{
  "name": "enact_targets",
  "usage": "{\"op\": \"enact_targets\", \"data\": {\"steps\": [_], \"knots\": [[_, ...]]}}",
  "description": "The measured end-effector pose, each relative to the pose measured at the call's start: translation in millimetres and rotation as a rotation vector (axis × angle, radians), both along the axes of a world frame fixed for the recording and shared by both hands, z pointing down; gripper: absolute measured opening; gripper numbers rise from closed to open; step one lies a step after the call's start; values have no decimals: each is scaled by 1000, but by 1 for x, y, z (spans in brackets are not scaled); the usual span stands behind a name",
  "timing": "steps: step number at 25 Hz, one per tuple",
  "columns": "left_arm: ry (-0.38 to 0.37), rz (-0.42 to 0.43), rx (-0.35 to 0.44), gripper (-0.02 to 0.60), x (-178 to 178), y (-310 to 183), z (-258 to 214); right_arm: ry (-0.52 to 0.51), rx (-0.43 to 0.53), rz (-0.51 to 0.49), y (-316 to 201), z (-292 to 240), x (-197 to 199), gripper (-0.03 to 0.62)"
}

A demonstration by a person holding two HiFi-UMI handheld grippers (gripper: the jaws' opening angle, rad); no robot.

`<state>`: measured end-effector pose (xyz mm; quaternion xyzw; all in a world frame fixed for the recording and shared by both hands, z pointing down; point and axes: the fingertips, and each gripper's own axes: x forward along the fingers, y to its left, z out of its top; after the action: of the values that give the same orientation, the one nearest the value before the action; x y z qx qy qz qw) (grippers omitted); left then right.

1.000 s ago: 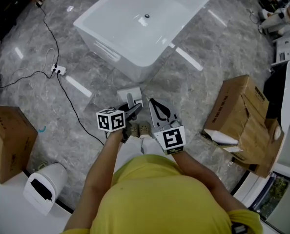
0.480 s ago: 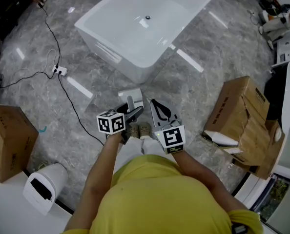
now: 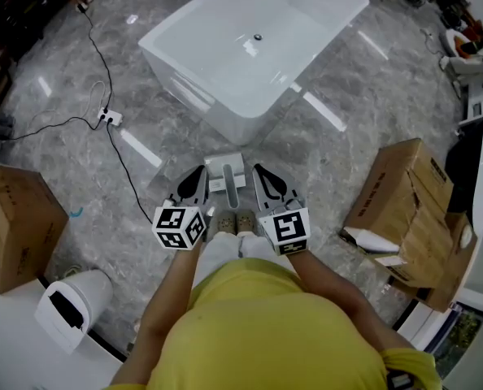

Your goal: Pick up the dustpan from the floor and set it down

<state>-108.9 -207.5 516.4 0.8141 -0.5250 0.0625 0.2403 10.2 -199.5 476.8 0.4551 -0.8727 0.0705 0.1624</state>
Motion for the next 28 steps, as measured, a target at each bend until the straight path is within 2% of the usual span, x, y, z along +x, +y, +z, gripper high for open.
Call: {"op": "enact_targets", "data": {"steps": [3,6,13,18,28], "knots": [[-92,-34,156,3,-9,-7,-51,-36,53,20,-8,-26,0,11],[-140,-53,280,3,-11,-12,-104,-72,115,53,-16,-61,5,11],[-198,-109,471,3,-13,-11,-197,-103,273,89,-26,-133,22,11],[-211,-114,519,3,-9,-6,-216,-97,319,107,-25,-150,32,11],[-200,-105,514,3,-6,6,-217,-74,358,99,-13,-162,30,11]]}}
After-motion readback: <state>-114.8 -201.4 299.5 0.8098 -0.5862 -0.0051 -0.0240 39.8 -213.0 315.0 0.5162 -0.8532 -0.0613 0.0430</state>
